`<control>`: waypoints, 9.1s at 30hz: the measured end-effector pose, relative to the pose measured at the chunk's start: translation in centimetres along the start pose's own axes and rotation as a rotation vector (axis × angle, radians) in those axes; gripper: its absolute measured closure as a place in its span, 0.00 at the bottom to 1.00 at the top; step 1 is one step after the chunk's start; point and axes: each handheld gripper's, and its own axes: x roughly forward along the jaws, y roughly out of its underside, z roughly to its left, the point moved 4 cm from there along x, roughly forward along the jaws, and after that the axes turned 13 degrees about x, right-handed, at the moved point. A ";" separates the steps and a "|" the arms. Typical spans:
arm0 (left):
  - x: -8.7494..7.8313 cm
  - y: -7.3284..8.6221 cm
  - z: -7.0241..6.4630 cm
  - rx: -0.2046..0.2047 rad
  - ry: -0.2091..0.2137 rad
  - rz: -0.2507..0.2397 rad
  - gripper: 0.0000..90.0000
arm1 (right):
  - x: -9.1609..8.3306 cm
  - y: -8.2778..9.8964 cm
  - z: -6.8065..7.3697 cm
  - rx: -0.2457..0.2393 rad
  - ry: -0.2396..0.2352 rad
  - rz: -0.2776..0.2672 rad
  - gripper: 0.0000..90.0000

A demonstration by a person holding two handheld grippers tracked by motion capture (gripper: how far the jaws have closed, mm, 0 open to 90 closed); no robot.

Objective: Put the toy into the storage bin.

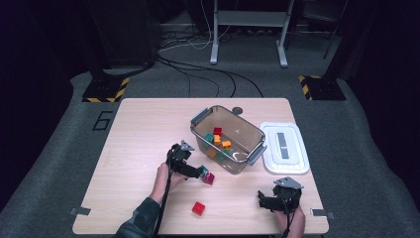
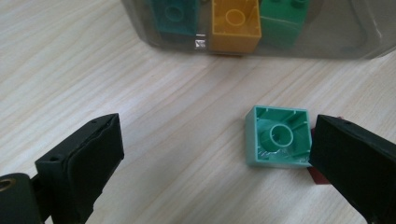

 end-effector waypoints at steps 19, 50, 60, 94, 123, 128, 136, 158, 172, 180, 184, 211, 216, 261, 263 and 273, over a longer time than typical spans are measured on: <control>0.4 0.6 0.1 -0.010 -0.020 0.011 0.47 | 0.0 0.0 0.0 0.000 0.000 0.000 0.01; -4.7 0.0 1.7 -0.050 -0.016 -0.113 0.73 | 0.0 0.0 0.0 0.000 0.000 0.000 0.01; -7.3 -2.5 3.0 -0.005 -0.051 -0.131 0.73 | 0.0 0.0 0.0 0.000 0.000 0.000 0.01; -10.2 -11.0 6.2 0.064 -0.129 -0.193 0.73 | 0.0 0.0 0.0 0.000 0.000 0.000 0.01; -4.7 -14.9 5.8 0.113 -0.082 -0.124 0.73 | 0.0 0.0 0.0 0.004 0.001 -0.002 0.02; -4.6 -15.1 5.5 0.100 -0.091 -0.108 0.41 | 0.0 0.0 0.0 0.002 0.001 -0.002 0.02; -6.7 -14.6 5.2 0.098 -0.112 -0.137 0.20 | 0.0 0.0 0.0 0.003 0.001 -0.002 0.02; -10.5 -9.0 2.9 0.097 -0.149 -0.176 0.10 | 0.0 0.0 0.0 0.000 0.000 -0.001 0.02; -8.5 -4.4 0.5 0.046 -0.096 -0.132 0.07 | 0.0 0.0 0.0 0.001 0.000 -0.001 0.02; -6.1 -2.4 -1.6 0.042 -0.040 -0.087 0.06 | 0.0 0.0 0.0 0.000 0.001 -0.002 0.02; -5.0 -1.8 -2.5 0.030 -0.020 -0.082 0.06 | 0.0 0.0 0.0 0.001 0.001 -0.001 0.02; 0.8 -0.4 -6.0 0.050 0.073 0.039 0.17 | 0.0 0.0 0.0 0.001 0.001 -0.001 0.02; 1.5 -0.2 -6.1 0.063 0.066 0.047 0.28 | 0.0 0.0 0.0 0.001 0.001 -0.001 0.02; -3.5 0.1 -2.8 0.092 0.022 -0.071 0.65 | 0.0 0.0 0.0 0.000 0.001 -0.002 0.02; -4.1 -0.2 -2.4 0.092 0.012 -0.080 0.65 | 0.0 0.0 0.0 0.000 0.001 -0.002 0.02; -6.8 -1.3 -0.6 0.086 -0.041 -0.109 0.65 | 0.0 0.0 0.0 0.000 0.001 -0.001 0.02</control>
